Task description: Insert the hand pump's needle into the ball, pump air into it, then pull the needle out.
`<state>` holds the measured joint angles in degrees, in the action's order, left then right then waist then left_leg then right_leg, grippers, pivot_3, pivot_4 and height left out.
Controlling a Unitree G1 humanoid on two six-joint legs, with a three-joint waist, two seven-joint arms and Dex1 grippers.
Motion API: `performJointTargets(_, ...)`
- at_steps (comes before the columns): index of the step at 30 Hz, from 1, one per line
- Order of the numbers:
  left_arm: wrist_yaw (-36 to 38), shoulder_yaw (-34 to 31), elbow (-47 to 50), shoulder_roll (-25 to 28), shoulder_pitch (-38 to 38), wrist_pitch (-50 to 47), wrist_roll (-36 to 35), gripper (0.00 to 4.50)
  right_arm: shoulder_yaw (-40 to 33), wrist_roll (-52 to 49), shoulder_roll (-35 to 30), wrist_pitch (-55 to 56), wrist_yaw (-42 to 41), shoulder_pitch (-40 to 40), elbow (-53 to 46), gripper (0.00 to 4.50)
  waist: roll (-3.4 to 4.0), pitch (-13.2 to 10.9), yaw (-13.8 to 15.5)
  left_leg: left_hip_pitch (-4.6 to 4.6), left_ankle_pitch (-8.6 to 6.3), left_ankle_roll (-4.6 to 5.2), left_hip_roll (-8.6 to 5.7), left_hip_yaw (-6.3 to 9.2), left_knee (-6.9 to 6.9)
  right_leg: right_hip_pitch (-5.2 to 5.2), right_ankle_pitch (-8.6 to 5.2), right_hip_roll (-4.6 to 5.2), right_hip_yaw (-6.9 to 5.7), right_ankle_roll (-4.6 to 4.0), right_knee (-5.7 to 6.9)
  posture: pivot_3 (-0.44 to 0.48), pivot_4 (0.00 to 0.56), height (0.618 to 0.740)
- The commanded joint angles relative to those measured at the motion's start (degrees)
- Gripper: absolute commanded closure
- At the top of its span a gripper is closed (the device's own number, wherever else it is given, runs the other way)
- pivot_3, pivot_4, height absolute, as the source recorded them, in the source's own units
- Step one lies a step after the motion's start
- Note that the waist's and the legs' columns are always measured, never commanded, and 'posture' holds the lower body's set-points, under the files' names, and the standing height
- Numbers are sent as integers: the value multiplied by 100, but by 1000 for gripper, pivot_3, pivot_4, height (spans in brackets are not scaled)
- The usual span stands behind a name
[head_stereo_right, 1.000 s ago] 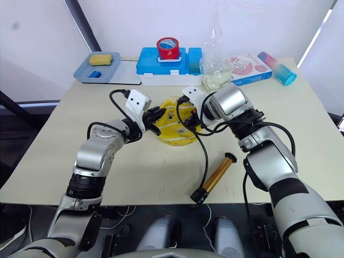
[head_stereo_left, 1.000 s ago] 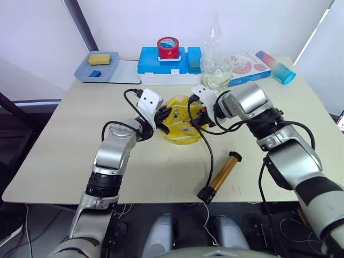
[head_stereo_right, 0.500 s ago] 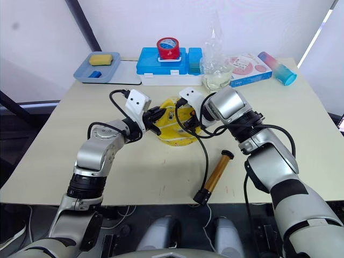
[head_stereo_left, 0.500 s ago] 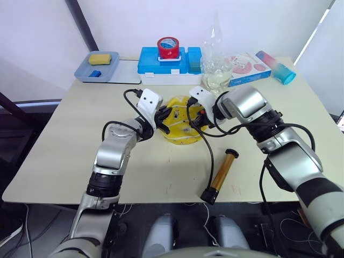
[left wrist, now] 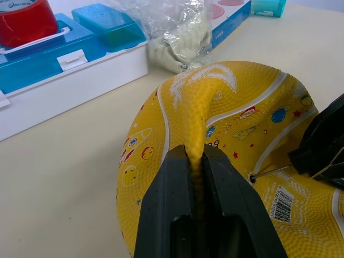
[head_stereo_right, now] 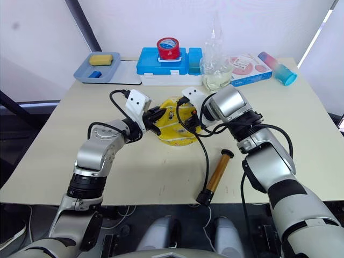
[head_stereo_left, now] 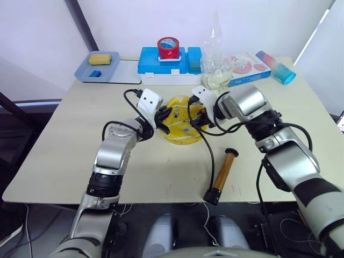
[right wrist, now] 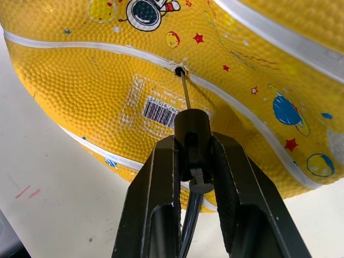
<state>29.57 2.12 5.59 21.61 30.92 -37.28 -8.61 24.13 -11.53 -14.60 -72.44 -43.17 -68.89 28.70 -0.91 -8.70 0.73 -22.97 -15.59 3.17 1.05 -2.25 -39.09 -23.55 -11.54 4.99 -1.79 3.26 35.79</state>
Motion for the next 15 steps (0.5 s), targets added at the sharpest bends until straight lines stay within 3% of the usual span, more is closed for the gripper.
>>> performJointTargets(1, 7, 106, -96, -38, -52, -57, -22, 4363, 24, 151, -63, -51, 125, -2, 61, 4181, 0, 0, 0, 0, 0, 0, 0, 0, 0, 0, 0, 0, 0, 0, 0, 0, 150, 737)
performJointTargets(15, 160, 245, 6, -38, -84, -118, -80, 4363, 135, 221, 245, -62, 184, -78, 160, 4181, 0, 0, -9, 2, 0, 0, 3, 3, 1, -2, -2, 0, -2, -3, 0, 0, 150, 737)
